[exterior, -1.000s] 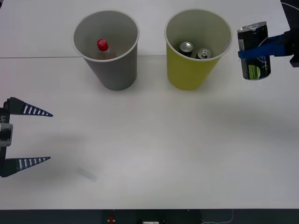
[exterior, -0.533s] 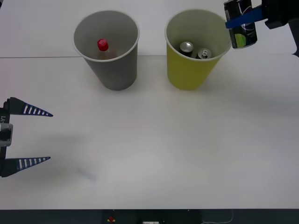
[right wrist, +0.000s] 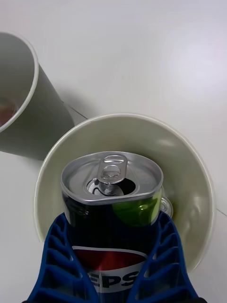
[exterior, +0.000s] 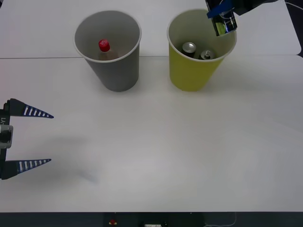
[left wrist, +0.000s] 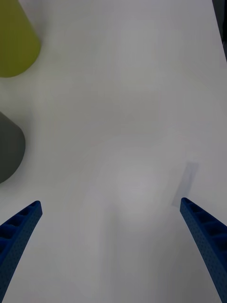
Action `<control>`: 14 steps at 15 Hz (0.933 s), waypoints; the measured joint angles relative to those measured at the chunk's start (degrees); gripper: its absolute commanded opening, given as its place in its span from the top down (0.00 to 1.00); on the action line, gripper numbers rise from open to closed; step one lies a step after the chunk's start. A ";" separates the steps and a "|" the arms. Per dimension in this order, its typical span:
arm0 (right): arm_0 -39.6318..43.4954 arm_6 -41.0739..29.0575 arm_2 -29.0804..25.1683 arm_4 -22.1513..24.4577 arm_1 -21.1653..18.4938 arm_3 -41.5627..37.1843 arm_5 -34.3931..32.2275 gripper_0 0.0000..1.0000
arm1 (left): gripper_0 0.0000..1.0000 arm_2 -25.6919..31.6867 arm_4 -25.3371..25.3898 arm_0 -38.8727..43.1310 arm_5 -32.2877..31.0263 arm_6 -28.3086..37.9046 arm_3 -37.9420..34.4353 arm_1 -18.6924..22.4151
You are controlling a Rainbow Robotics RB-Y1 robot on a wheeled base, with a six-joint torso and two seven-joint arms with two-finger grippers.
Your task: Put the can into the green bin and the plastic bottle into the gray bin
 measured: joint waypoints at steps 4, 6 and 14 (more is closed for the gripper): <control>-0.95 2.89 1.04 0.18 0.88 1.69 0.03 0.14 | 0.00 0.00 0.00 0.00 0.00 0.00 0.00 0.00; -0.95 5.41 1.05 -1.16 0.89 2.45 0.21 0.00 | 0.00 0.00 0.00 0.00 0.00 0.00 0.00 0.00; -0.11 11.83 0.82 -10.49 -3.40 2.92 0.24 0.00 | 0.00 0.00 0.00 0.00 0.00 0.00 0.00 0.00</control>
